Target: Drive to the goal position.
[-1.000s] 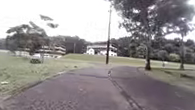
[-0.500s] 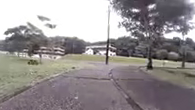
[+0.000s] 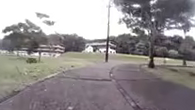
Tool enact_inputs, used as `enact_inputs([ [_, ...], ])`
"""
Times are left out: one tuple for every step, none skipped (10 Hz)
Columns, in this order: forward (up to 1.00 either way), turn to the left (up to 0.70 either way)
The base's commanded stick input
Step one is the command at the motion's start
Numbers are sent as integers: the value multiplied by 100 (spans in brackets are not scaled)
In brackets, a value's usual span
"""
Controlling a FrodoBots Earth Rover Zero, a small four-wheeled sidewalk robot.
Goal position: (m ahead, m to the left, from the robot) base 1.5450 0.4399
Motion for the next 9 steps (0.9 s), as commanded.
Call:
enact_inputs([
  [70,0],
  [70,0],
  [70,0],
  [70,0],
  [70,0],
  [70,0],
  [70,0],
  [70,0],
  [70,0],
])
